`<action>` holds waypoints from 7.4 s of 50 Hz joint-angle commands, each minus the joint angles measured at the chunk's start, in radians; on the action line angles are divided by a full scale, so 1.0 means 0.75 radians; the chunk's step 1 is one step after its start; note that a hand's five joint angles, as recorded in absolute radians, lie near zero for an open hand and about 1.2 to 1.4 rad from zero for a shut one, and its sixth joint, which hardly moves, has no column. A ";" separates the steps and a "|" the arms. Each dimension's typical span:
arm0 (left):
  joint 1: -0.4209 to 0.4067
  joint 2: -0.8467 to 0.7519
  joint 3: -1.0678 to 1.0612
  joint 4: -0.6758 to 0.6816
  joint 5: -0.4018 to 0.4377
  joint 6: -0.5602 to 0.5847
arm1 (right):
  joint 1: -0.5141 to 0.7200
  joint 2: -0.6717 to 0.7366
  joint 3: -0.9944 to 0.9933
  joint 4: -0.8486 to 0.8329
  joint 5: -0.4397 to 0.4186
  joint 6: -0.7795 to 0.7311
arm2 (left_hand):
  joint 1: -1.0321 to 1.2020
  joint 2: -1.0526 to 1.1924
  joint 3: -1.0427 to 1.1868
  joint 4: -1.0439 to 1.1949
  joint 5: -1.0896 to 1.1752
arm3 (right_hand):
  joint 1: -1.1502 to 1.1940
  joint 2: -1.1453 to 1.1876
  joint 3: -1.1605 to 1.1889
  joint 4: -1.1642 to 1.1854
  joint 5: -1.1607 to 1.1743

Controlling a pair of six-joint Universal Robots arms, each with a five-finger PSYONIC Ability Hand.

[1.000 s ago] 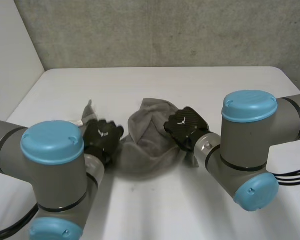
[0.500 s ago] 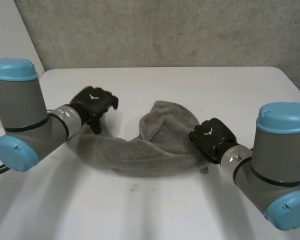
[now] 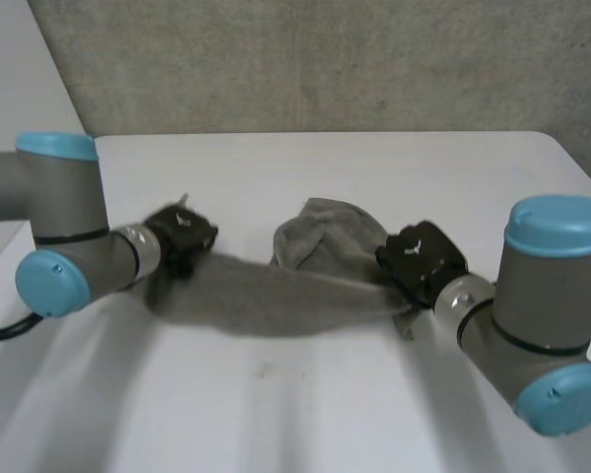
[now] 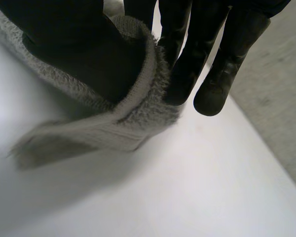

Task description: Fold the towel.

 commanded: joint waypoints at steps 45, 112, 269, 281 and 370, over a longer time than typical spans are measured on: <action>-0.110 0.383 -0.079 0.019 -0.300 -0.474 | -0.015 0.156 -0.827 0.699 -0.048 0.037 | 0.397 0.303 0.312 0.304 0.346 | 0.244 0.114 0.057 0.051 0.172; -0.057 0.577 -0.561 0.398 -0.241 -0.312 | -0.232 0.017 0.005 0.093 -0.034 0.097 | -0.805 -0.898 -0.889 -0.897 -0.855 | 0.244 0.114 0.057 0.051 0.172; 0.068 0.544 -0.818 0.885 -0.400 -0.550 | -0.387 0.269 -0.207 0.048 -0.077 0.608 | 0.397 0.303 0.312 0.304 0.346 | -0.921 -1.051 -1.108 -1.115 -0.993; 0.050 0.544 -0.837 0.887 -0.400 -0.550 | -0.398 0.259 -0.205 0.052 -0.064 0.866 | 0.397 0.303 0.312 0.304 0.346 | -0.960 -1.090 -1.147 -1.154 -1.032; -0.018 0.223 -0.485 0.134 -0.247 -0.069 | -0.346 0.091 -0.007 0.061 0.036 -0.151 | 0.035 -0.059 -0.050 -0.058 -0.016 | 0.244 0.114 0.057 0.051 0.172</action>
